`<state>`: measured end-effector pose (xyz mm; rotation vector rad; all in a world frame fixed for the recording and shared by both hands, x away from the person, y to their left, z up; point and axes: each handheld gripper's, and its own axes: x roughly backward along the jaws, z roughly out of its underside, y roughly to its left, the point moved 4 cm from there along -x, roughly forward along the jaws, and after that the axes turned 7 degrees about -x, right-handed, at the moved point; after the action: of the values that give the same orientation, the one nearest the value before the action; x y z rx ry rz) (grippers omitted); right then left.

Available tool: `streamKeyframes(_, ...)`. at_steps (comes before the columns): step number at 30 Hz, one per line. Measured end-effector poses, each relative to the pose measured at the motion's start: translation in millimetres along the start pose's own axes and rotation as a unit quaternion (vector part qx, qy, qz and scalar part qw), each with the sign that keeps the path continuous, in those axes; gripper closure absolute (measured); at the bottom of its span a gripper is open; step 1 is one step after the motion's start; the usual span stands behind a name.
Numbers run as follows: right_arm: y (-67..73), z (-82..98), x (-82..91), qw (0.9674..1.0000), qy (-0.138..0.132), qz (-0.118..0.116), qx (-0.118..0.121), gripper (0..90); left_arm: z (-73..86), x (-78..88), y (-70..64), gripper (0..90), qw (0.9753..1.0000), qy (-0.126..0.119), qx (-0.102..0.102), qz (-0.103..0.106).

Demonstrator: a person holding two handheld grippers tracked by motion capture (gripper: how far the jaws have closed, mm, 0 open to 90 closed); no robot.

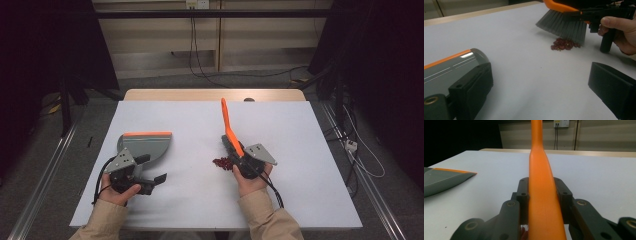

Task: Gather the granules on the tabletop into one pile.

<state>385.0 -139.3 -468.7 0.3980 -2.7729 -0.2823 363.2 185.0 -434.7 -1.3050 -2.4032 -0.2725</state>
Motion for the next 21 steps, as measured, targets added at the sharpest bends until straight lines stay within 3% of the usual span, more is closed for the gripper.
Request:
streamKeyframes(6, -2.0, -3.3, 3.0, 1.0000, -0.004, -0.004, 0.003, 71.1, 0.0, -0.6, -0.6, 5.6, 1.0000, 0.002, -0.003, 0.001)
streamKeyframes(12, -4.0, 0.2, 2.7, 0.9999, 0.009, -0.005, 0.004, 71.2, -0.4, -0.2, -0.6, 5.6, 1.0000, 0.000, -0.004, 0.000)
streamKeyframes(21, 13.7, 2.6, 5.2, 0.9990, 0.013, -0.035, 0.023, 71.2, -0.8, 0.5, -0.9, 5.6, 1.0000, -0.001, -0.004, -0.001)
